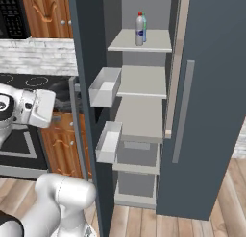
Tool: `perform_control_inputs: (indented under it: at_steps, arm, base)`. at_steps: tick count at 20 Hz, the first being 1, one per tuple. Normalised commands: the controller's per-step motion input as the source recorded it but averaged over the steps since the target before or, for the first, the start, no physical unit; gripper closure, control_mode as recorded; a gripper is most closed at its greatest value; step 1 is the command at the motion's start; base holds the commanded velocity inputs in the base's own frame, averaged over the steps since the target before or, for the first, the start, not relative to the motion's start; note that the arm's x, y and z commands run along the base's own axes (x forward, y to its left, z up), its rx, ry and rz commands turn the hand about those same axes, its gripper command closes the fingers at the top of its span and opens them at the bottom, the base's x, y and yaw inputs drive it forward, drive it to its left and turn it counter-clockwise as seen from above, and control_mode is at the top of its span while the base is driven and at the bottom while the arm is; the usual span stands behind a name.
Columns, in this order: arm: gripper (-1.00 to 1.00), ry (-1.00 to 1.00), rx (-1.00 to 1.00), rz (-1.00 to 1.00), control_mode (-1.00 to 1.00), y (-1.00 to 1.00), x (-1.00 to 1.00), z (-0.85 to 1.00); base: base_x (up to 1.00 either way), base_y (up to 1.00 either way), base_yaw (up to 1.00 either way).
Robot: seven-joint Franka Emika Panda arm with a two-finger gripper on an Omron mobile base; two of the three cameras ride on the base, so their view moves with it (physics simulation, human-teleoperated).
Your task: Take the bottled waters from the counter and place them in the freezer to freeze. Close the freezer door after placing the bottles.
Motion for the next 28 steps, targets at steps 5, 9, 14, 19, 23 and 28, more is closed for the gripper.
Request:
perform_control_inputs:
  at_steps: [5,9,14,19,23,28]
  arm:
    - [-1.00,-0.01,0.00,0.00,-1.00,0.07,0.29,0.00]
    - [-1.00,0.00,0.00,-0.01,-1.00,0.01,0.34,0.00]
    - [-1.00,0.00,0.00,-0.08,-1.00,0.00,0.33,0.00]
    - [-1.00,0.00,0.00,-0.10,-1.00,0.00,0.31,0.00]
    - [-1.00,0.01,0.00,-0.10,-1.00,-0.01,0.38,0.00]
    - [-1.00,0.01,0.00,-0.07,-1.00,-0.17,0.36,0.00]
  base:
    - [0.00,0.00,0.00]
    - [0.00,0.00,0.00]
    - [0.00,0.00,0.00]
    - [0.00,0.00,0.00]
    - [0.00,0.00,0.00]
    - [0.00,0.00,0.00]
